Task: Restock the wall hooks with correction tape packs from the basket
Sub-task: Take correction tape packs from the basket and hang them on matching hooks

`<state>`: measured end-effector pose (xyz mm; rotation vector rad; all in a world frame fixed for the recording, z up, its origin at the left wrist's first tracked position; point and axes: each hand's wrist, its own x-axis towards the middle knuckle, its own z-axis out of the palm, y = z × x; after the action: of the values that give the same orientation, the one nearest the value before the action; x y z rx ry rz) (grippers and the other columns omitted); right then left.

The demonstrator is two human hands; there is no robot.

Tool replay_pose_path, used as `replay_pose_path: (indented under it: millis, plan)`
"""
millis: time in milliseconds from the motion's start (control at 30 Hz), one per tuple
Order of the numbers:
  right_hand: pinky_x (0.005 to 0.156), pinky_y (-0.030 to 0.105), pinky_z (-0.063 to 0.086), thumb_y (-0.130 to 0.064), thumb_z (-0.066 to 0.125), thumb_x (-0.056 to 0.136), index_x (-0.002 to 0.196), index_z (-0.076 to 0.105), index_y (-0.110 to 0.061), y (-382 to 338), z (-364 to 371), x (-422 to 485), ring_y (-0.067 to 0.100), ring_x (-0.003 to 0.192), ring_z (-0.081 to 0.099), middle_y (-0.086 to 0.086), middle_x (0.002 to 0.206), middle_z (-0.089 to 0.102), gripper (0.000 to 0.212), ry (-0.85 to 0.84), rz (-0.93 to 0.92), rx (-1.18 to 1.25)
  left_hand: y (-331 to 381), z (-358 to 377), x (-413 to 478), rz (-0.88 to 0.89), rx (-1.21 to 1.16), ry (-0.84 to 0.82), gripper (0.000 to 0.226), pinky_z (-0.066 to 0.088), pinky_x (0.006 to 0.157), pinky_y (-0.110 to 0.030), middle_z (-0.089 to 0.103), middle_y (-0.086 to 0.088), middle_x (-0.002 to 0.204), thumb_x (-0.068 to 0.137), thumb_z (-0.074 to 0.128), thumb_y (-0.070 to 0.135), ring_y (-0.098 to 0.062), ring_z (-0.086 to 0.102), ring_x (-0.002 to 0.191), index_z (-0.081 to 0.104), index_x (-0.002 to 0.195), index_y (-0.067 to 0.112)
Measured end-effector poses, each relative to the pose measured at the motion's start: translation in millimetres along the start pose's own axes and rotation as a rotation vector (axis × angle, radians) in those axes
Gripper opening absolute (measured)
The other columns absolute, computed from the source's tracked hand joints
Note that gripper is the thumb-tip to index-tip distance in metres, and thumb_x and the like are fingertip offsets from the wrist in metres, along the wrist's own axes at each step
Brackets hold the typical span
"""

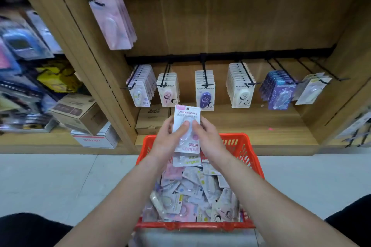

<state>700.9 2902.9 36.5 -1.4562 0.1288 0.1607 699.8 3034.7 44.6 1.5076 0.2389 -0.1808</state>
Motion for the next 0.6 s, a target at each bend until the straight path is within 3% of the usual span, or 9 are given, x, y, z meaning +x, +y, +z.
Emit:
replay_pose_path:
  millis: [67,133,200,267,400,467,600]
  plan:
    - [0.085,0.040,0.061,-0.022,0.048,0.109,0.125,0.067,-0.023,-25,8,0,0.027,0.100,0.073,0.006,0.110,0.076,0.025,0.017,-0.078,-0.057,26,-3,-2,0.057,0.022,0.013,0.046,0.064,0.078,-0.042,0.074,0.001,0.117,0.091,0.073,0.044,-0.021,0.076,0.098,0.055,0.132,0.031]
    - [0.082,0.035,0.059,-0.022,0.047,0.109,0.121,0.068,-0.022,-51,18,-1,0.020,0.088,0.072,0.001,0.099,0.075,0.024,0.031,-0.159,-0.088,49,-6,-4,0.103,0.024,0.006,0.048,0.064,0.070,-0.038,0.072,0.004,0.119,0.095,0.066,0.051,-0.016,0.076,0.096,0.049,0.136,0.033]
    - [0.076,0.031,0.055,-0.025,0.048,0.108,0.120,0.064,-0.021,-73,28,0,0.012,0.079,0.068,-0.004,0.090,0.073,0.020,0.055,-0.217,-0.097,72,-10,-8,0.134,0.023,0.003,0.048,0.063,0.083,-0.048,0.074,0.004,0.119,0.098,0.056,0.060,-0.020,0.076,0.099,0.046,0.139,0.038]
    - [0.081,0.034,0.057,-0.030,0.050,0.106,0.121,0.060,-0.023,-93,40,2,0.010,0.085,0.072,-0.007,0.095,0.076,0.019,0.076,-0.257,-0.082,94,-15,-11,0.157,0.020,0.032,0.042,0.062,0.084,-0.054,0.075,0.006,0.114,0.098,0.048,0.064,-0.025,0.076,0.098,0.047,0.135,0.045]
    - [0.081,0.027,0.058,-0.033,0.054,0.104,0.118,0.064,-0.029,-118,60,9,0.004,0.089,0.071,-0.010,0.103,0.074,0.017,0.094,-0.321,-0.090,121,-34,-11,0.288,-0.014,0.094,0.026,0.053,0.053,-0.029,0.074,0.009,0.115,0.104,0.052,0.047,-0.022,0.076,0.091,0.055,0.128,0.040]
    - [0.079,0.024,0.056,-0.031,0.056,0.104,0.115,0.065,-0.027,-126,69,15,0.002,0.087,0.069,-0.009,0.103,0.073,0.015,0.094,-0.348,-0.102,126,-43,-10,0.300,-0.098,0.101,0.025,0.055,0.054,-0.030,0.076,0.008,0.113,0.104,0.055,0.042,-0.020,0.077,0.089,0.058,0.128,0.036]
    - [0.084,0.032,0.057,-0.030,0.058,0.103,0.112,0.063,-0.023,-139,79,35,0.008,0.092,0.070,-0.007,0.104,0.074,0.012,0.083,-0.386,-0.153,135,-53,6,0.324,-0.189,0.141,0.032,0.062,0.073,-0.046,0.073,0.002,0.120,0.100,0.062,0.044,-0.021,0.077,0.094,0.059,0.128,0.030]
